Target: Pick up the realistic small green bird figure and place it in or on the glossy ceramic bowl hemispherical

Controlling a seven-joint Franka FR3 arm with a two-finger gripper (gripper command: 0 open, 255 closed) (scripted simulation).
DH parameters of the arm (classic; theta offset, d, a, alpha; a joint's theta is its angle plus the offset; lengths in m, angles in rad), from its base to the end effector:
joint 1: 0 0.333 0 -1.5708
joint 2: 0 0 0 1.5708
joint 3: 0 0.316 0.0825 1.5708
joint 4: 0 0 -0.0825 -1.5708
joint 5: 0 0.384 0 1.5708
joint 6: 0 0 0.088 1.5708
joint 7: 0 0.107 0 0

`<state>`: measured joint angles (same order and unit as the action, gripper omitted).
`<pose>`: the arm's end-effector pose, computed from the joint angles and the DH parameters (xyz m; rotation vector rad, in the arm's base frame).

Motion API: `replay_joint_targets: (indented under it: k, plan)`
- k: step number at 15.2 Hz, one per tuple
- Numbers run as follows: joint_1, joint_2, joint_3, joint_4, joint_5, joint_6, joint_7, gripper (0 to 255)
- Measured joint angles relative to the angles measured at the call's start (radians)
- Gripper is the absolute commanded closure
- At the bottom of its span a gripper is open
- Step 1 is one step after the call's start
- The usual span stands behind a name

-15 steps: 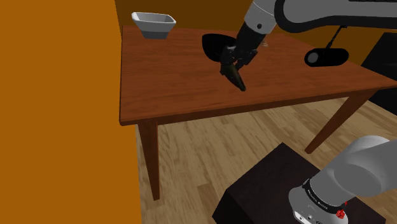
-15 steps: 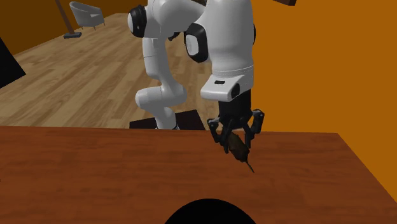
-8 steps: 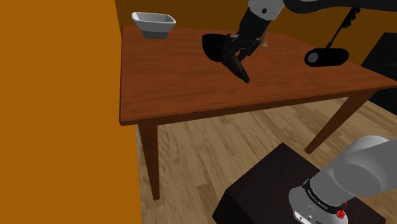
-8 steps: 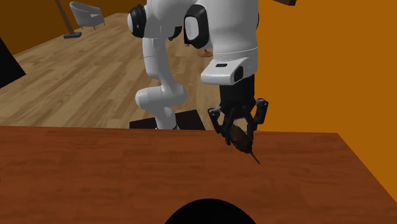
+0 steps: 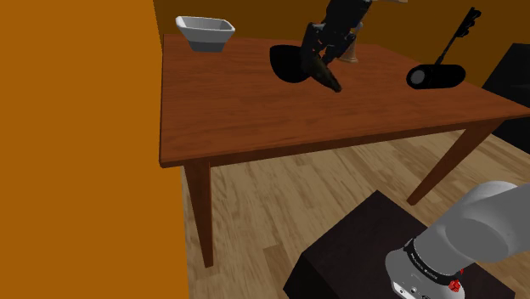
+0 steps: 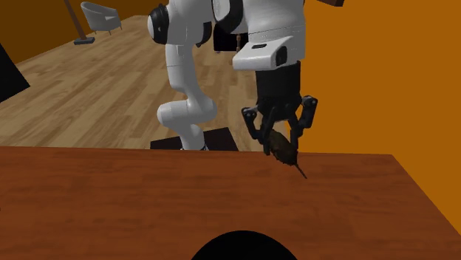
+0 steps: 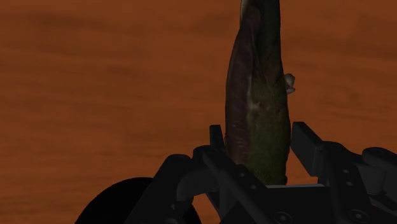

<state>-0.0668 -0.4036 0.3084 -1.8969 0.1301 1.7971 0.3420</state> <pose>0.4281 0.1491 0.6814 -3.0184 0.1775 -0.4138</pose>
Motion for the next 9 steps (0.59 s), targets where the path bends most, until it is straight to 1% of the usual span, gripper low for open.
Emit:
replay_joint_targets:
  k: [9]
  plan:
    - [-0.008,0.052,0.001,0.17,-0.016,-0.119,0.012,255]
